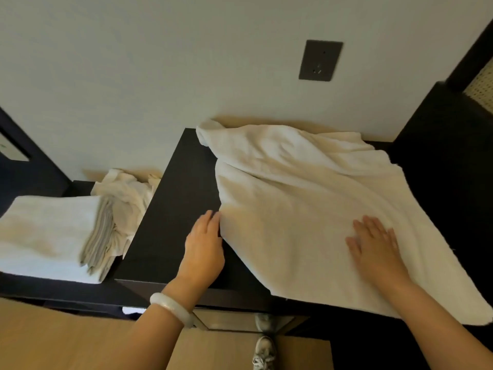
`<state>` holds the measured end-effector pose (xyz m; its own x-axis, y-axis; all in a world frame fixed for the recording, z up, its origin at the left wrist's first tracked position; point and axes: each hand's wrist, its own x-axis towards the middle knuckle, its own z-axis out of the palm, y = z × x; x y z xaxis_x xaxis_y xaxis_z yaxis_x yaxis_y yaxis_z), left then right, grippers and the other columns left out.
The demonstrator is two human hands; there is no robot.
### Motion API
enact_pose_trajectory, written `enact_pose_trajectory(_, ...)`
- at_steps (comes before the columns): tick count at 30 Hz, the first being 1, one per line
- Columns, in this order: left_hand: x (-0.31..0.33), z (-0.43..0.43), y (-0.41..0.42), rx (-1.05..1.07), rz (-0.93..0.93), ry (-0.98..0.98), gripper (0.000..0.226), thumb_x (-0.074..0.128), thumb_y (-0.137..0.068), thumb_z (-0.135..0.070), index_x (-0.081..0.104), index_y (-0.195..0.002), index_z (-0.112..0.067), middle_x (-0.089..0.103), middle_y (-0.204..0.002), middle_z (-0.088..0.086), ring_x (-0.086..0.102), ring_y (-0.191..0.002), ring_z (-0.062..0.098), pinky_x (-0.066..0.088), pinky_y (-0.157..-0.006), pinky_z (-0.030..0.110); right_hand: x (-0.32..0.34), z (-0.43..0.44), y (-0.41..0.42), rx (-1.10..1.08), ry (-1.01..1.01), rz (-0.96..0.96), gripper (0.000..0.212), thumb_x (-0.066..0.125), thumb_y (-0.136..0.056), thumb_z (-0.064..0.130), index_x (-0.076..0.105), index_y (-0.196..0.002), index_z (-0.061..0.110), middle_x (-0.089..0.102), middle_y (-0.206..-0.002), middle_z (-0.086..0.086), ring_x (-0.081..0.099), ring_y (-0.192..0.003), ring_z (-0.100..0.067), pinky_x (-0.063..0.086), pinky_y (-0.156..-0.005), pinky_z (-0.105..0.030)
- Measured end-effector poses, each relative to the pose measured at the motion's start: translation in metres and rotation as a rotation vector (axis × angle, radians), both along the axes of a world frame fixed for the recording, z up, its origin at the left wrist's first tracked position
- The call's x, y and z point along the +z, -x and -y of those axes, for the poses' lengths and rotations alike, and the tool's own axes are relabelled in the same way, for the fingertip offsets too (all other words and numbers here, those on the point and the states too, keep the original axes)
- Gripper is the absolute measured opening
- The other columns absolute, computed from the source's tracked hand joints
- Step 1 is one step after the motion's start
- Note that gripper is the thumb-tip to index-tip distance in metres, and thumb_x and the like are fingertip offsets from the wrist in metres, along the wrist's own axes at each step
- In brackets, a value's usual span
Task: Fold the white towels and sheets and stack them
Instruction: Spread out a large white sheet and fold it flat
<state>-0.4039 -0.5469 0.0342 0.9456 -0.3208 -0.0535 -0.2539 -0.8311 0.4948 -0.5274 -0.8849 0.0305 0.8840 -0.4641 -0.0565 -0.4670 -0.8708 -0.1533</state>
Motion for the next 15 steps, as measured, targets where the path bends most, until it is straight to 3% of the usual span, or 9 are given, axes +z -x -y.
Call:
enact_pose_trajectory(2, -0.001, -0.007, -0.006, 0.088, -0.056, -0.070, 0.067, 0.056, -0.098, -0.019, 0.022, -0.155, -0.018, 0.015, -0.163, 0.002, 0.011, -0.151, 0.021, 0.013, -0.121, 0.038, 0.001, -0.031, -0.018, 0.099, -0.036, 0.123, 0.053, 0.041, -0.103, 0.029, 0.035, -0.151, 0.008, 0.023, -0.162, -0.011, 0.014, -0.151, -0.023, 0.003, -0.124, -0.039)
enact_pose_trajectory(6, 0.003, 0.002, -0.010, -0.002, -0.062, 0.037, 0.073, 0.066, -0.092, -0.032, 0.028, -0.154, -0.021, 0.019, -0.160, 0.002, 0.012, -0.149, 0.024, 0.016, -0.120, 0.041, -0.015, -0.074, -0.033, 0.198, -0.092, 0.117, 0.053, 0.028, -0.106, 0.034, 0.023, -0.157, 0.020, 0.011, -0.165, 0.001, 0.005, -0.152, -0.013, -0.002, -0.124, -0.034)
enact_pose_trajectory(8, 0.008, 0.013, -0.015, 0.033, -0.119, 0.192, 0.066, 0.071, -0.088, -0.033, 0.041, -0.146, -0.020, 0.029, -0.154, 0.001, 0.020, -0.144, 0.023, 0.023, -0.117, 0.040, -0.014, -0.070, -0.032, 0.157, -0.197, 0.164, 0.048, 0.029, -0.107, 0.033, 0.033, -0.153, 0.023, 0.019, -0.163, 0.004, 0.012, -0.150, -0.008, 0.001, -0.124, -0.031)
enact_pose_trajectory(11, 0.018, 0.025, -0.021, 0.082, -0.315, 0.556, 0.022, 0.069, -0.089, -0.028, 0.065, -0.111, -0.026, 0.059, -0.128, -0.003, 0.051, -0.123, 0.021, 0.045, -0.105, 0.039, -0.010, -0.066, -0.029, 0.108, -0.409, 0.284, 0.041, 0.031, -0.107, 0.028, 0.049, -0.144, 0.021, 0.032, -0.157, 0.008, 0.023, -0.146, -0.002, 0.004, -0.123, -0.025)
enact_pose_trajectory(13, 0.026, 0.031, -0.018, 0.099, -0.443, 0.777, 0.006, 0.064, -0.093, -0.024, 0.063, -0.098, -0.023, 0.070, -0.105, -0.003, 0.065, -0.104, 0.023, 0.055, -0.089, 0.040, -0.009, -0.068, -0.029, 0.045, -0.520, 0.347, 0.039, 0.035, -0.107, 0.029, 0.055, -0.140, 0.021, 0.039, -0.152, 0.012, 0.027, -0.143, 0.000, 0.009, -0.123, -0.024)
enact_pose_trajectory(15, 0.035, 0.038, -0.017, 0.080, -0.504, 0.907, 0.007, 0.061, -0.095, -0.022, 0.057, -0.102, -0.021, 0.071, -0.104, -0.001, 0.067, -0.101, 0.020, 0.057, -0.087, 0.038, -0.005, -0.070, -0.025, -0.066, -0.720, 0.439, 0.035, 0.041, -0.105, 0.033, 0.060, -0.134, 0.028, 0.046, -0.147, 0.019, 0.033, -0.141, 0.000, 0.019, -0.120, -0.021)
